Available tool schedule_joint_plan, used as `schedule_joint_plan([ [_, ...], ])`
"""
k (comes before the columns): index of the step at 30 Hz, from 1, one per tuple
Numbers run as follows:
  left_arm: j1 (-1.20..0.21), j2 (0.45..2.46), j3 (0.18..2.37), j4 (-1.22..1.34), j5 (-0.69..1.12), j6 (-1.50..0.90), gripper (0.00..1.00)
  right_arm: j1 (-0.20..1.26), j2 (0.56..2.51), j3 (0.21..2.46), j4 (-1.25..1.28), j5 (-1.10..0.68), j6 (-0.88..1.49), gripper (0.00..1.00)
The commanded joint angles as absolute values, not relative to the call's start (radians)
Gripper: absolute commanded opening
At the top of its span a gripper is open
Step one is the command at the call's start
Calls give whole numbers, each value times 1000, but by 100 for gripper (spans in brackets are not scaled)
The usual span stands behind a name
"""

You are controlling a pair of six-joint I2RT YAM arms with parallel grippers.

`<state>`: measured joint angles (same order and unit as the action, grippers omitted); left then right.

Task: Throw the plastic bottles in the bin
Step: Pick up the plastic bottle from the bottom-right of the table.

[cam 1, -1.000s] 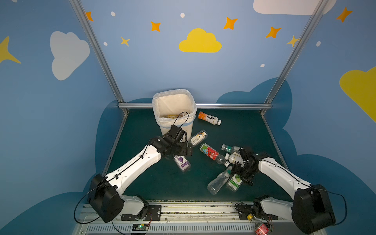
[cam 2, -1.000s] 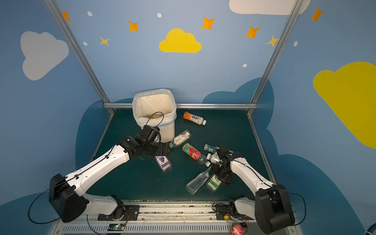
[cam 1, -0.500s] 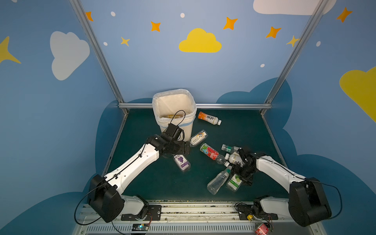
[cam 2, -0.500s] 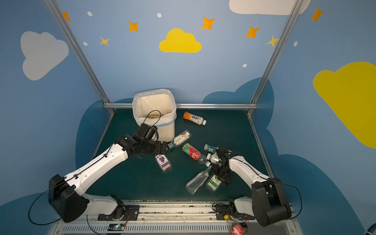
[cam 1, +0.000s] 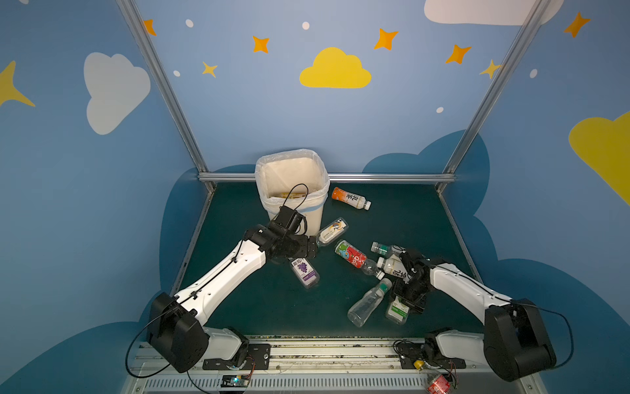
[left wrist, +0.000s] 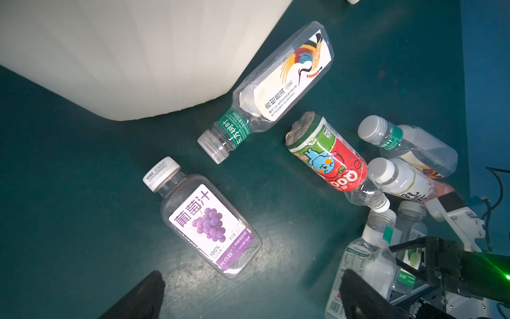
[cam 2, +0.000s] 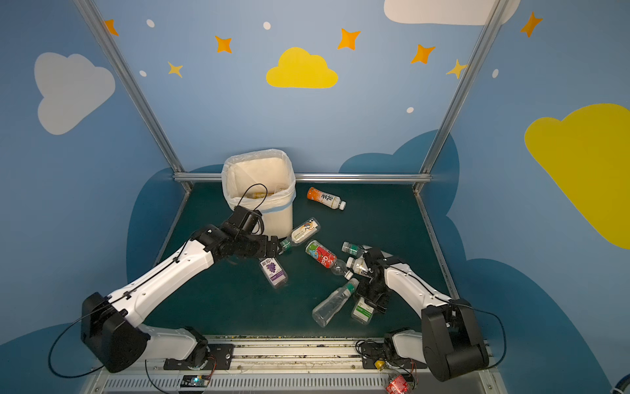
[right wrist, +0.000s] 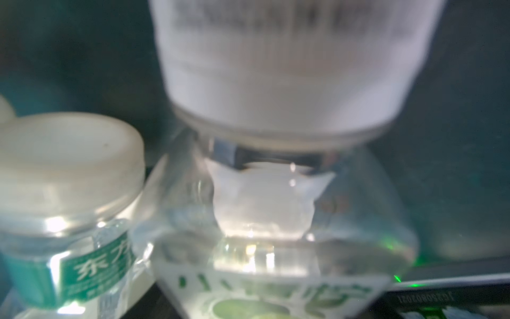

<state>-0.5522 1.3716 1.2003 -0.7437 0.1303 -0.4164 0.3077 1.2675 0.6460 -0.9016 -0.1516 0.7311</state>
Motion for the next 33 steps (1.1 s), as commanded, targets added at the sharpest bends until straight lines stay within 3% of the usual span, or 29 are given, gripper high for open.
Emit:
schedule_joint_plan([
  [1, -533, 1376, 1217, -763, 127, -430, 100, 297, 1220, 659, -975, -121, 708, 65],
  [8, -478, 1361, 1234, -804, 94, -491, 100, 284, 1144, 744, -1082, -85, 661, 63],
  [15, -333, 1271, 1166, -864, 72, -631, 100, 284, 1103, 907, -1174, -116, 579, 64],
  [22, -266, 1201, 1118, -903, 63, -656, 100, 320, 1216, 1207, -1137, -212, 527, 65],
  [28, -255, 1157, 1117, -911, 48, -670, 100, 477, 1589, 1879, -1136, -255, 427, 67],
  [33, -255, 1124, 1106, -914, 56, -683, 100, 585, 2099, 2755, -1150, -384, 389, 73],
])
